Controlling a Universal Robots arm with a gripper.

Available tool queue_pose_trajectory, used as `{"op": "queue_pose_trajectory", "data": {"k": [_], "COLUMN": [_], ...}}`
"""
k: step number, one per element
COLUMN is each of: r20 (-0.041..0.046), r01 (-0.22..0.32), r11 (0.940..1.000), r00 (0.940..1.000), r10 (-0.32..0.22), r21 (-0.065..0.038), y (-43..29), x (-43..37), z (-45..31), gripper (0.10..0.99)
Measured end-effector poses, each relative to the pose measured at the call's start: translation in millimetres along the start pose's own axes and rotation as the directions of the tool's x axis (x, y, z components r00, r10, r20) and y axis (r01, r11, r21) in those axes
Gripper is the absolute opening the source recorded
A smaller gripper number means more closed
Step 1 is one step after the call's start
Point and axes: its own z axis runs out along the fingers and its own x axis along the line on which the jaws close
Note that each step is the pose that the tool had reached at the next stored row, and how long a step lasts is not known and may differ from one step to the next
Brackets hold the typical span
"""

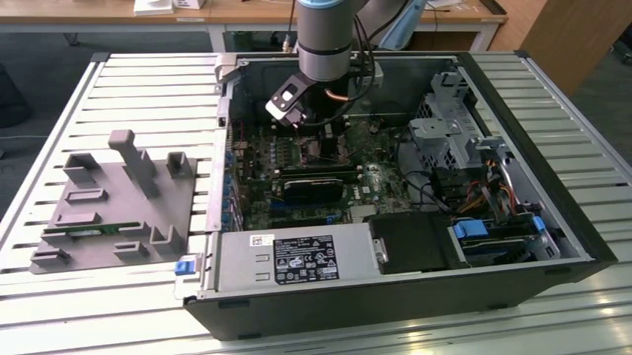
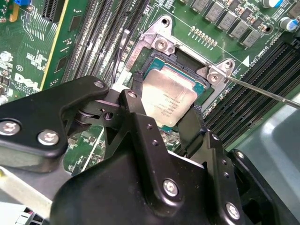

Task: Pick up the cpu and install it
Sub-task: 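Place the cpu into insertion slot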

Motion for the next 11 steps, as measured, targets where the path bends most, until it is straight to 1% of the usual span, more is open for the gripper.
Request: {"op": "queue_pose_trajectory", "data": {"k": [2, 4, 7, 11], "r20": [-0.0003, -0.0042, -0.0070, -0.0082], "r01": [0.000, 0.000, 0.000, 0.000], "r11": [1.0000, 1.0000, 1.0000, 1.0000], "r00": [1.0000, 1.0000, 1.0000, 1.0000], "r10": [0.000, 0.000, 0.000, 0.000], "r21": [0.000, 0.000, 0.000, 0.001], "y": [-0.2, -0.9, -1.5, -2.0], "x": [-0.2, -1.0, -2.9, -3.1], "z": [-0.2, -0.2, -0.2, -0.3], "gripper": [0.541, 0.541, 0.541, 0.541]}}
